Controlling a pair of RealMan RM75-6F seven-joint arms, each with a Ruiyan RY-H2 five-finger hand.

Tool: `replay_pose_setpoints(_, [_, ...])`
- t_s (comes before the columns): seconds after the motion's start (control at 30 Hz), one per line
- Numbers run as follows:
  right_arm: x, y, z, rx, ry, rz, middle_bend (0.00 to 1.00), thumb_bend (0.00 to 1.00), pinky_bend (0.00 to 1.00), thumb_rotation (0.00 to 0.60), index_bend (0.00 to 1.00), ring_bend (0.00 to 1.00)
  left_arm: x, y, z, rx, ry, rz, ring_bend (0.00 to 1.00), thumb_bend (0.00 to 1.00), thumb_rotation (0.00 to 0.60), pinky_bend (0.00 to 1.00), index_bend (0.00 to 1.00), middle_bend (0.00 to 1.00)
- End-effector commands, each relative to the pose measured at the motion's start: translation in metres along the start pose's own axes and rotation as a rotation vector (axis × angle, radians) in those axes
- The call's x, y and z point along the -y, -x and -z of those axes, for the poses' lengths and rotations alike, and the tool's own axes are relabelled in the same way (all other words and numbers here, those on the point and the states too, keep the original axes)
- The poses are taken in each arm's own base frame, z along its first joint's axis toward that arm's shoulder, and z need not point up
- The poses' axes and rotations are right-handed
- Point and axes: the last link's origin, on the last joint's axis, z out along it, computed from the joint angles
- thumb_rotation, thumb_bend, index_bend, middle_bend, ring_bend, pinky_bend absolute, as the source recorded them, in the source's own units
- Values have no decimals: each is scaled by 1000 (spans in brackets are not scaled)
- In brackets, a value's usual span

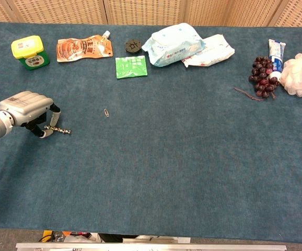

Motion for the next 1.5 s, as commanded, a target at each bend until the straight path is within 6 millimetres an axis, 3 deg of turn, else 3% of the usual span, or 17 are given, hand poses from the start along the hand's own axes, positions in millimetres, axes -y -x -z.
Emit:
replay_pose_setpoints(0.03, [-1,0,0,-1,2,0,422,228,398,600,361,348,0,0,-1,2,-1,3,1000,328,600,1000,542,1000])
replay_pose_setpoints(0.43, [-4,-3,3,-16,13,-4,427,228,398,600,361,350,-4,-5,-2,-25,0,38,1000,371,600,1000,575,1000])
replay_pose_setpoints(0.87, [-3,-4,5,-28,2,-12,431,228,398,600,360,355,-15,-47,8,-141,48,-54,1000,371,600,1000,587,1000])
replay_pose_setpoints(1.03, [-4,-4,7,-27,4,-16,431,228,398,600,361,355,-33,-58,0,-190,69,-124,1000,371,600,1000,590,1000])
replay_pose_setpoints(1.27, [-8,-5,10,-31,17,-17,431,228,398,600,361,355,-53,-59,-20,-201,70,-178,1000,371,600,1000,595,1000])
replay_pose_setpoints(1.5, [-13,-7,14,-35,28,-17,432,228,398,600,360,355,-62,-62,-37,-215,44,-202,1000,371,600,1000,594,1000])
